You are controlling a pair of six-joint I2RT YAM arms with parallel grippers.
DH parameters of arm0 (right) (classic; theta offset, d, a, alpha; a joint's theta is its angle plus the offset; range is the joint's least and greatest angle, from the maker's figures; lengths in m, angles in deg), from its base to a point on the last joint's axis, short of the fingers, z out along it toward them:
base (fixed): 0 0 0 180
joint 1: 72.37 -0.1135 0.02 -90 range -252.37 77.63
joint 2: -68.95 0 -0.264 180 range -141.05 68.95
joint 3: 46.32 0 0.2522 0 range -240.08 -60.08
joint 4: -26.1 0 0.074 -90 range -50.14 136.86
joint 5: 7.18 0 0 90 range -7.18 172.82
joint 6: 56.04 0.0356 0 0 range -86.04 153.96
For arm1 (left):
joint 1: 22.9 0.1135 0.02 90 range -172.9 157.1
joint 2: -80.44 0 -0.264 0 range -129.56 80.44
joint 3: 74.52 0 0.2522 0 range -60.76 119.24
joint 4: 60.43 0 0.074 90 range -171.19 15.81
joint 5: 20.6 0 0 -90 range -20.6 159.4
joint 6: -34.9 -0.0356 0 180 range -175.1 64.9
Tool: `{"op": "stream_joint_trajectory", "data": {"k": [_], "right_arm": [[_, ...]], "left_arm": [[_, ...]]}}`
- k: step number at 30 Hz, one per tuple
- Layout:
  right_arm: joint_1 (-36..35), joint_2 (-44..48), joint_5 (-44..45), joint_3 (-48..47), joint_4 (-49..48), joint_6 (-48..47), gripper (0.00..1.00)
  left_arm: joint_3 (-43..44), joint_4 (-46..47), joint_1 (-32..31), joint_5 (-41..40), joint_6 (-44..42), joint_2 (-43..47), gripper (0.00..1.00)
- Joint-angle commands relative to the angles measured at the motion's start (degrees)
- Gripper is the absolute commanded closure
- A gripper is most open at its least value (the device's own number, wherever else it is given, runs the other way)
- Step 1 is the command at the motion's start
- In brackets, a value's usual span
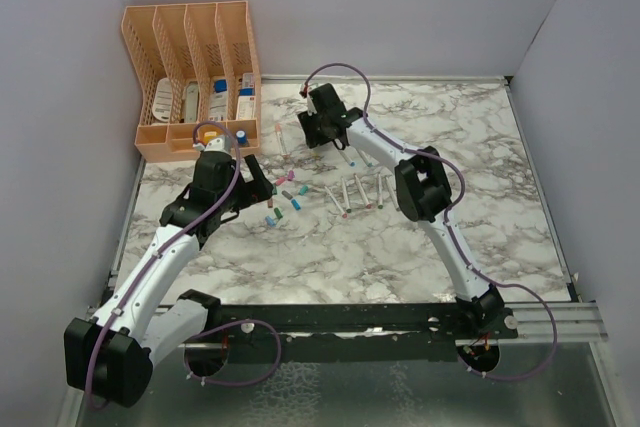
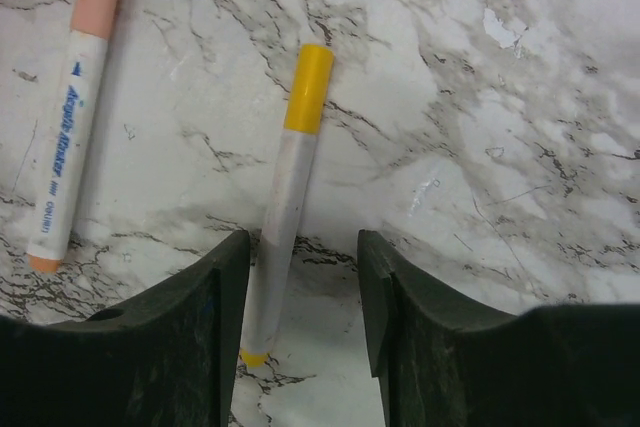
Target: Open the pen caps
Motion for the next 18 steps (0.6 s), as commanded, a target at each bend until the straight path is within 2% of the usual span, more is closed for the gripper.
{"op": "stream_joint_trajectory", "data": {"k": [1, 11, 15, 18], "right_arm": [[-0.8, -1.1, 1.5, 0.4, 1.0, -0.3, 0.58], [-1.6, 0.1, -0.5, 5.1, 0.8, 0.4, 0.97], [-1.5, 3.3, -0.4, 7.1, -2.1, 1.6, 0.99], [-1.4, 9.6, -1.0, 12.2, -7.9, 2.3, 0.99]], "left_arm": [[-0.1, 0.3, 0.7, -1.2, -0.7, 1.2, 0.01], [3.3, 0.4, 1.2, -2.0, -0.5, 0.9, 0.01], [4.1, 1.5, 1.2, -1.1, 0.4, -0.1, 0.01], [4.0, 3.9, 1.3, 0.6, 2.3, -1.1, 0.01]]}}
